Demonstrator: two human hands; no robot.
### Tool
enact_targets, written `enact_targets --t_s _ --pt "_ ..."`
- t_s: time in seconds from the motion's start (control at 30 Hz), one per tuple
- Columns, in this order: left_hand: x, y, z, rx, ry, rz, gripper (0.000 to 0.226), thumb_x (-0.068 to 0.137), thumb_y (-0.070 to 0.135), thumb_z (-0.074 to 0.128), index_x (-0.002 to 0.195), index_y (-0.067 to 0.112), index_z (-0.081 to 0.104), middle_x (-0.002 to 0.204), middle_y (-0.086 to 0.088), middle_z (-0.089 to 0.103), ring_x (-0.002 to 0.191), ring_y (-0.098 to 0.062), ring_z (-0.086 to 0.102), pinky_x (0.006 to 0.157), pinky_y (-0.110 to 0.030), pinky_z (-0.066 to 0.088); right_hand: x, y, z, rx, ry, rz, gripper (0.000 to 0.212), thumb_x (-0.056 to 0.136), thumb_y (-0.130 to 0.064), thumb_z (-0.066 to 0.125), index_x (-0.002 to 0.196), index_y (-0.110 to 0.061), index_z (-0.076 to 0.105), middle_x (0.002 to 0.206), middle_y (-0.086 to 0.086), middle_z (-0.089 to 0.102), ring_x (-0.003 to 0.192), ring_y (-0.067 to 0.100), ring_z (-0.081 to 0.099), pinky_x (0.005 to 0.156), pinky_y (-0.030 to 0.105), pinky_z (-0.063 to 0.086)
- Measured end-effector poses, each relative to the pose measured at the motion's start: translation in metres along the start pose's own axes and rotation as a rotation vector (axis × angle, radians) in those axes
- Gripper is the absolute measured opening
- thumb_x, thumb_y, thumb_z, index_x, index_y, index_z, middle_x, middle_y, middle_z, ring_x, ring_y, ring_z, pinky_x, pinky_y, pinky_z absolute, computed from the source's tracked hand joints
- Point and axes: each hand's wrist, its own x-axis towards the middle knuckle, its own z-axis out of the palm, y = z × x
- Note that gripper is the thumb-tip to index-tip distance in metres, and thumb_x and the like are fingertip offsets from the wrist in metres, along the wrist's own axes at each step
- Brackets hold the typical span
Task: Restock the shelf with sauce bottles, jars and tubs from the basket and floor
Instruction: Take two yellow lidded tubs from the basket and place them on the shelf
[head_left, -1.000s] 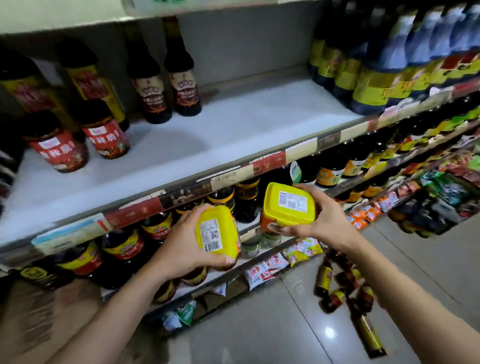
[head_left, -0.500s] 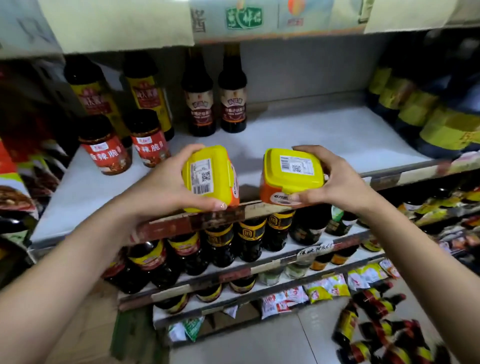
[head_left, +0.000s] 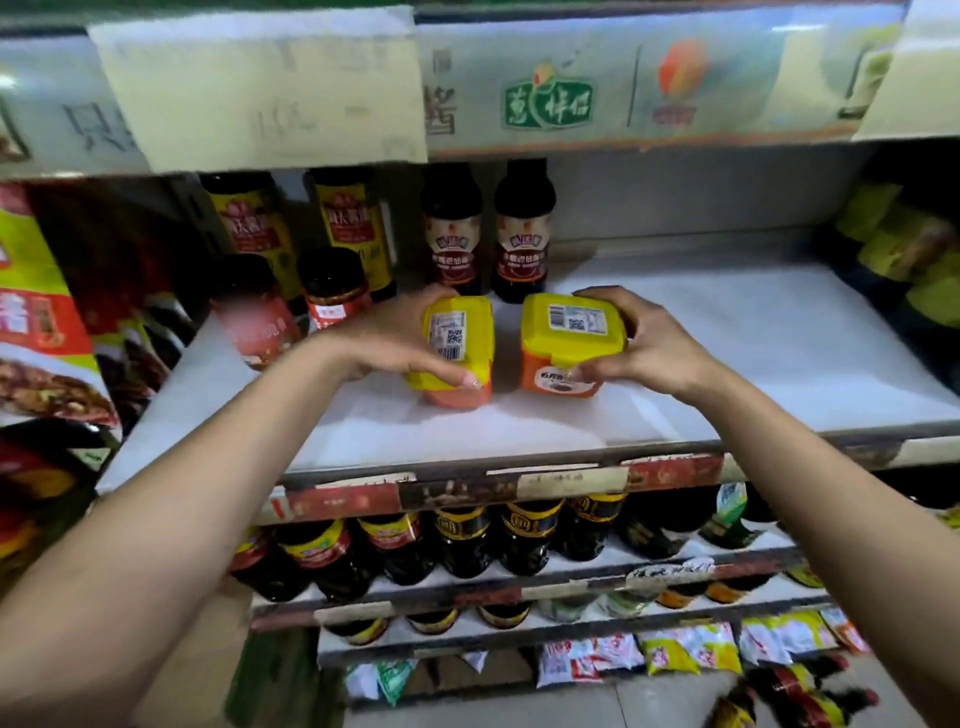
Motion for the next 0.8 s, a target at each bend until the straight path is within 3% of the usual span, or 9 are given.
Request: enact_targets --t_s 0.1,0.23,0.4,0.5,0.6,0.7,0.8 --pt "0.01 0.001 -0.001 0.015 -0.063 -0.039 0.077 0.057 0.013 0.086 0.119 0.026 0.043 0.1 0.009 0.059 0.101 -0.014 0.058 0.092 -0.034 0.051 0.011 0.01 -0.003 0.05 -0.043 -0.006 0.069 0.06 0.014 0.075 0.116 -0.018 0.05 0.095 -0.004 0.062 0.084 0.005 0.061 0.073 0.016 0.053" --pt "0.019 0.003 -0.006 0.017 -0.146 -0.08 0.092 0.035 0.034 0.086 0.118 0.028 0.047 0.111 0.001 0.062 0.108 -0.016 0.059 0.095 -0.041 0.05 0.023 0.018 -0.008 0.068 -0.085 -0.014 0.069 0.06 0.016 0.075 0.116 -0.017 0.05 0.097 -0.004 0.062 0.088 0.007 0.06 0.073 0.016 0.054" --pt "0.03 0.012 -0.008 0.11 -0.217 -0.128 0.079 0.049 0.03 0.079 0.12 0.031 0.044 0.118 0.002 0.058 0.112 -0.016 0.055 0.099 -0.044 0.047 0.033 0.022 -0.012 0.084 -0.116 -0.007 0.07 0.06 0.016 0.075 0.115 -0.021 0.051 0.099 -0.002 0.062 0.091 0.009 0.06 0.073 0.017 0.054" --pt "0.034 0.011 -0.008 0.127 -0.24 -0.151 0.095 0.05 0.031 0.083 0.132 0.03 0.035 0.126 0.001 0.053 0.116 -0.017 0.051 0.101 -0.041 0.045 0.037 0.025 -0.012 0.068 -0.13 -0.005 0.071 0.06 0.012 0.077 0.116 -0.024 0.051 0.102 -0.002 0.062 0.095 0.012 0.06 0.076 0.02 0.054" --pt "0.035 0.004 -0.008 0.081 -0.229 -0.161 0.109 0.057 0.031 0.085 0.144 0.03 0.021 0.139 0.003 0.042 0.122 -0.014 0.044 0.104 -0.032 0.04 0.038 0.025 -0.011 0.055 -0.148 -0.007 0.073 0.061 0.007 0.078 0.118 -0.027 0.049 0.106 -0.003 0.061 0.102 0.017 0.059 0.082 0.027 0.052" --pt "0.028 -0.005 -0.004 0.002 -0.2 -0.117 0.131 0.041 0.053 0.086 0.147 0.03 0.011 0.142 0.009 0.035 0.124 -0.008 0.039 0.105 -0.027 0.035 0.036 0.027 -0.011 0.05 -0.157 -0.007 0.079 0.063 0.002 0.079 0.126 -0.029 0.044 0.109 -0.007 0.059 0.107 0.017 0.057 0.089 0.032 0.051" --pt "0.011 -0.016 0.012 -0.097 0.013 -0.035 0.115 0.058 0.04 0.081 0.147 0.032 0.007 0.149 0.005 0.031 0.123 -0.007 0.039 0.102 -0.026 0.035 0.029 0.031 -0.012 0.073 -0.135 -0.02 0.09 0.065 0.001 0.078 0.134 -0.033 0.032 0.11 -0.007 0.055 0.102 0.013 0.057 0.084 0.024 0.052"
